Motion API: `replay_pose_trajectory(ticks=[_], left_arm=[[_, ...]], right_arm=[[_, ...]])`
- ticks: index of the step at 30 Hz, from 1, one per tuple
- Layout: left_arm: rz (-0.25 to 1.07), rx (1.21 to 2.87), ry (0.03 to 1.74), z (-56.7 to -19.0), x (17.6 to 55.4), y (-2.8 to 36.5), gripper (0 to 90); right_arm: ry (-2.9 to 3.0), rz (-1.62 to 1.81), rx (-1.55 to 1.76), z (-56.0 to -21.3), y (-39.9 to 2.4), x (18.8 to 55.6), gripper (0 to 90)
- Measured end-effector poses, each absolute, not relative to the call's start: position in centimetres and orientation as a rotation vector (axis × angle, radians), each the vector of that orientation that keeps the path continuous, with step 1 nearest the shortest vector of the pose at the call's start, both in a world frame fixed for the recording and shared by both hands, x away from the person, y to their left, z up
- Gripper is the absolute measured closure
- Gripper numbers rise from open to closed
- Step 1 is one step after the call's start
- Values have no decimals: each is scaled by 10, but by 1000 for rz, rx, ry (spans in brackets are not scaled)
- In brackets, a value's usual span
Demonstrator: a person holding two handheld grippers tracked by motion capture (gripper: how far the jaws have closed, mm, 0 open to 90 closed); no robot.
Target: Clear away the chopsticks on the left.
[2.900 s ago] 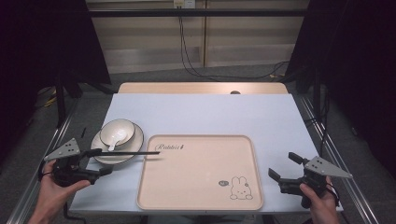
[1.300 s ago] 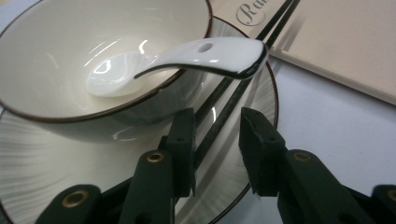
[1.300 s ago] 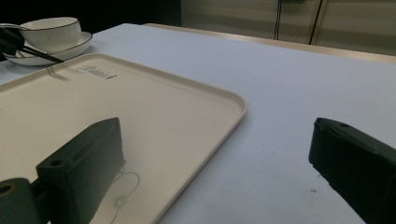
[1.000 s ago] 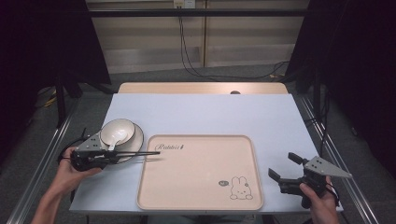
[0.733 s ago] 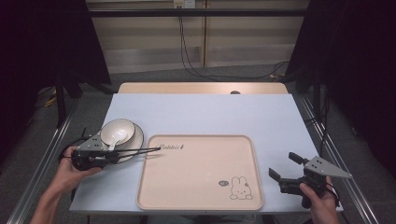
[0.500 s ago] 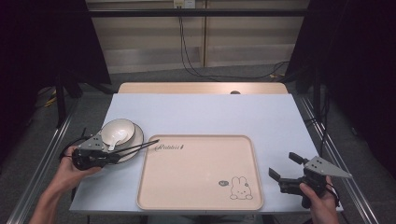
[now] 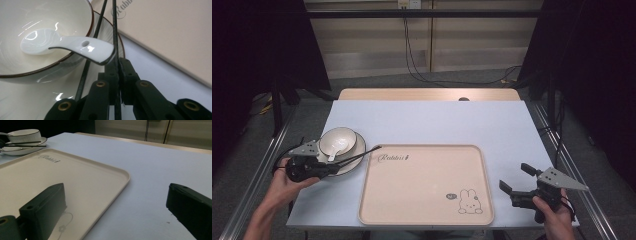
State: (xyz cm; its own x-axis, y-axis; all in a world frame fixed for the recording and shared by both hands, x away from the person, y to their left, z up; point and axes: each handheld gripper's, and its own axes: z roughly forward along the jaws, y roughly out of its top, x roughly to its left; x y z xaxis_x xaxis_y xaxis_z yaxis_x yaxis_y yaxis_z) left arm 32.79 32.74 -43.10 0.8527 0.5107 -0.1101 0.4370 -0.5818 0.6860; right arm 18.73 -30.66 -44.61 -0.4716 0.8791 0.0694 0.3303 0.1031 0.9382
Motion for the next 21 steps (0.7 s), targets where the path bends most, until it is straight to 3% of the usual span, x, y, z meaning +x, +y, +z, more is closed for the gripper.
replay_pose_trajectory(ticks=[21], left_arm=[[114,2100,886,-408,281,318,858]], right_arm=[[1867,1378,1178,-446,-307,186,22]])
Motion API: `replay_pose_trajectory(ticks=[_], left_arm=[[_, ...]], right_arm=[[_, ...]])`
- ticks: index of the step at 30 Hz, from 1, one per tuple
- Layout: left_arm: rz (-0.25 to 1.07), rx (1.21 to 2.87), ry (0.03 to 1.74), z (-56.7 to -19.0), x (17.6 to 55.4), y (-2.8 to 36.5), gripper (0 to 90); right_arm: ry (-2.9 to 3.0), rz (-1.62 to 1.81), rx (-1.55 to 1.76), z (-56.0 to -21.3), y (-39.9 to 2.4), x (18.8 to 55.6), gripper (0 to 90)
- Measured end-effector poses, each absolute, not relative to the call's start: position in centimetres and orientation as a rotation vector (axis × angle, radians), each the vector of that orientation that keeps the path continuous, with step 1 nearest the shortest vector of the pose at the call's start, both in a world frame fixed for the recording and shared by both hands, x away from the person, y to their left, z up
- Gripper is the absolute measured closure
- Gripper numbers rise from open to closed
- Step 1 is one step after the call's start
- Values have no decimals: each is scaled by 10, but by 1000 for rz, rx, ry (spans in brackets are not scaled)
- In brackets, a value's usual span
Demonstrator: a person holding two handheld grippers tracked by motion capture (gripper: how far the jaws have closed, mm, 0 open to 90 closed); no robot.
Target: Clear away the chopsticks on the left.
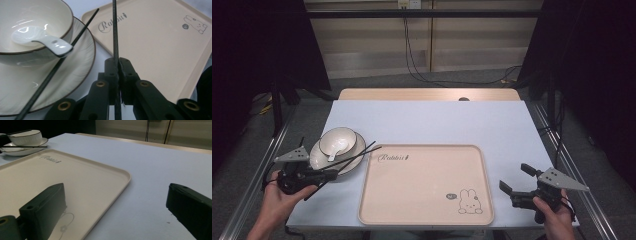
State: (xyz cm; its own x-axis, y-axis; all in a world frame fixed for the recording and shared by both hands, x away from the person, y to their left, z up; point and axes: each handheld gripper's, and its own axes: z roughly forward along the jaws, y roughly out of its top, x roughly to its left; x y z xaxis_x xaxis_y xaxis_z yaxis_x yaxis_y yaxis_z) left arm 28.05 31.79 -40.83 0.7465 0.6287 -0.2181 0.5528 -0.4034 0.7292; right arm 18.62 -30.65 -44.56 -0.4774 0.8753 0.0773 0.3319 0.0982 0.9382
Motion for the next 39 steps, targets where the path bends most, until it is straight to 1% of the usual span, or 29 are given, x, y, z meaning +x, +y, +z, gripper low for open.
replay_pose_trajectory(ticks=[5,10,15,22,28,30,32,33,34,39], left_arm=[[92,2079,895,-408,272,308,858],[78,2042,942,-406,257,294,857],[110,2044,971,-402,247,282,858],[134,1996,1076,-400,234,254,859],[105,1949,1148,-403,234,232,858],[109,1921,1211,-410,242,220,858],[88,1900,1265,-416,248,215,858],[88,1900,1265,-416,248,215,858],[95,1901,1304,-421,252,211,858],[76,1888,1362,-434,258,208,858]], right_arm=[[1868,1378,1176,-446,-306,186,22],[1863,1380,1177,-445,-306,185,22],[1868,1380,1176,-445,-305,186,22],[1876,1380,1166,-445,-304,187,22],[1880,1381,1161,-445,-303,187,22],[1880,1383,1158,-445,-303,187,22],[1881,1382,1157,-445,-303,187,23],[1881,1383,1157,-445,-303,187,22],[1883,1385,1158,-445,-303,187,22],[1889,1385,1155,-445,-303,187,22]])
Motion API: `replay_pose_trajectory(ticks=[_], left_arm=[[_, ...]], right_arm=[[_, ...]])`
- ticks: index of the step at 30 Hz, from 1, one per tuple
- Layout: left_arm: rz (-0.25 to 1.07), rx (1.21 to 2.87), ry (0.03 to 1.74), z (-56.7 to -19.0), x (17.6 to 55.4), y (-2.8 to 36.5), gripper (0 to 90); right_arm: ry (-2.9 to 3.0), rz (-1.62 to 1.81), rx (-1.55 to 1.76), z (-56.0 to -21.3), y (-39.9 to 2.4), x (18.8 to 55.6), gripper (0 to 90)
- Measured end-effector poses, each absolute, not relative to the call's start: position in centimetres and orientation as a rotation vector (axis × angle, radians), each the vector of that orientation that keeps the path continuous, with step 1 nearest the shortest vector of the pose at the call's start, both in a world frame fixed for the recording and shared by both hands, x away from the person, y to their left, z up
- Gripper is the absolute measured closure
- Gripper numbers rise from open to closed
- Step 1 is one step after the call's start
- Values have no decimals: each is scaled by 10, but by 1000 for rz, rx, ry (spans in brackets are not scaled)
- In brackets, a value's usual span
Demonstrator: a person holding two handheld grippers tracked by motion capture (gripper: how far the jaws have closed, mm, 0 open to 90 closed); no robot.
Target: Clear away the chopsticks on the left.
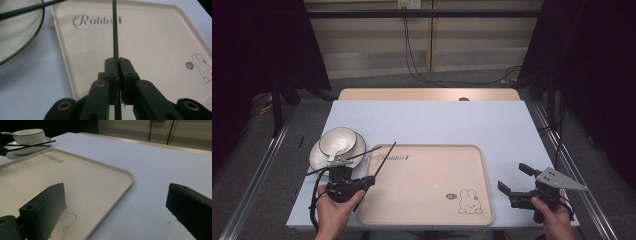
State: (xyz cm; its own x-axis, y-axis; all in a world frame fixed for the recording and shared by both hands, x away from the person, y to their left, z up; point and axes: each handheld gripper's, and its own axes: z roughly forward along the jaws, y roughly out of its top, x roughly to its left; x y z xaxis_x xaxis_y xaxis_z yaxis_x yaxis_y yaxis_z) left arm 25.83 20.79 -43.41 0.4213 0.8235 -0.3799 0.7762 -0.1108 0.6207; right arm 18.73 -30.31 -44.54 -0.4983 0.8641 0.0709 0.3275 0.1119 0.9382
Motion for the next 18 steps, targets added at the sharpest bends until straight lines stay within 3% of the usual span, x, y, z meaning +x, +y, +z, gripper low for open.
replay_pose_trajectory(ticks=[18], left_arm=[[52,1958,1444,-458,273,198,858]], right_arm=[[1902,1380,1147,-446,-302,188,23]])
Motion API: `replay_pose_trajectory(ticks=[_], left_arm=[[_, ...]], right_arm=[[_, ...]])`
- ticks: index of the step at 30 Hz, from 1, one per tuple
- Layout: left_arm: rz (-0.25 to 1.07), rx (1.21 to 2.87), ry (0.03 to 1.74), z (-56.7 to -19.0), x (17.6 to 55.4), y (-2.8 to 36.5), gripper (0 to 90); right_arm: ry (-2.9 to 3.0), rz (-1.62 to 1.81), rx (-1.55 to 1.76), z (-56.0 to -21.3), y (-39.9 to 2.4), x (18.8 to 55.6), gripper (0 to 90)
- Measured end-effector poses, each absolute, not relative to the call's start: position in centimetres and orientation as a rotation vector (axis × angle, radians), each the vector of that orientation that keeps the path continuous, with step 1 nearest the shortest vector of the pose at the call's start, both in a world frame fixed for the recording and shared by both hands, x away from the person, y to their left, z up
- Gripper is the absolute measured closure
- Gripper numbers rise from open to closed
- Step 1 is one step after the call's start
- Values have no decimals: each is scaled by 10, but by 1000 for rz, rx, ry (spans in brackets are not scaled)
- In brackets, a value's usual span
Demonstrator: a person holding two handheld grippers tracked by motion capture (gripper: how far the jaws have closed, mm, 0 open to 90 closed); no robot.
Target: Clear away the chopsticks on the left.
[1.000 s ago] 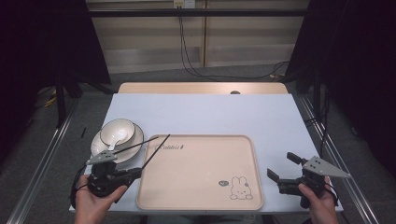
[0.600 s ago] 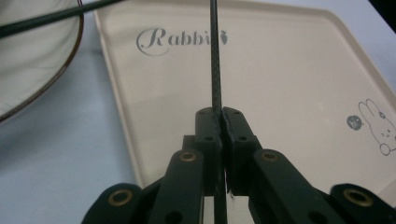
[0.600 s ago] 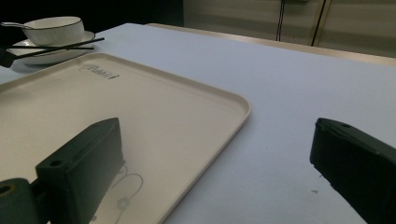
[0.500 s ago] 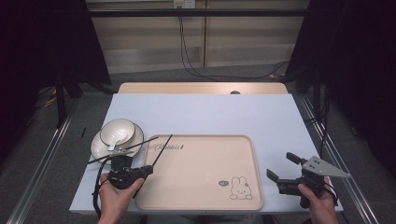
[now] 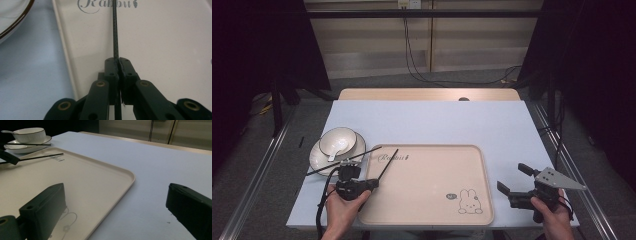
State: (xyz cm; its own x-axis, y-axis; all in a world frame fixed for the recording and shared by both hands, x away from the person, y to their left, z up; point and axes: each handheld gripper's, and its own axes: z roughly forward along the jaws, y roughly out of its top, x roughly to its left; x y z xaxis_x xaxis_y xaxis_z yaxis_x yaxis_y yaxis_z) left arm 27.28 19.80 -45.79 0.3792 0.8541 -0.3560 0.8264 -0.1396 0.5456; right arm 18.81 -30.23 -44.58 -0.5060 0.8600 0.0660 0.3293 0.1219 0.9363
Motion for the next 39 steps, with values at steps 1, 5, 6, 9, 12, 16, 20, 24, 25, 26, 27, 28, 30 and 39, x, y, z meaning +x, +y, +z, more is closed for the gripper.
replay_pose_trajectory(ticks=[1,5,6,9,12,16,20,24,25,26,27,28,30,39], left_arm=[[53,1938,1459,-459,273,197,857],[52,1961,1467,-464,273,196,856],[52,1958,1466,-464,273,195,856],[56,1966,1461,-464,272,195,855],[55,1963,1458,-464,272,195,853],[34,1959,1433,-464,272,195,781],[15,1962,1403,-462,273,197,717],[-13,1935,1344,-458,272,200,616],[-5,1937,1333,-457,272,201,590],[-5,1937,1333,-457,272,201,577],[-19,1922,1323,-456,272,204,527],[-24,1898,1289,-452,272,209,478],[-43,1887,1274,-450,271,211,414],[43,1893,1050,-438,266,225,187]], right_arm=[[1902,1379,1145,-446,-302,188,23],[1903,1380,1146,-446,-302,188,23],[1903,1380,1146,-446,-302,188,23],[1906,1376,1145,-446,-302,188,24],[1907,1377,1144,-446,-302,188,24],[1906,1377,1143,-446,-302,188,23],[1907,1378,1142,-446,-302,188,23],[1906,1379,1141,-446,-302,188,23],[1909,1381,1138,-446,-302,188,24],[1908,1381,1139,-446,-302,188,23],[1907,1382,1143,-446,-302,188,23],[1906,1383,1143,-446,-302,188,23],[1902,1383,1141,-446,-303,187,23],[1899,1384,1151,-446,-302,188,23]])
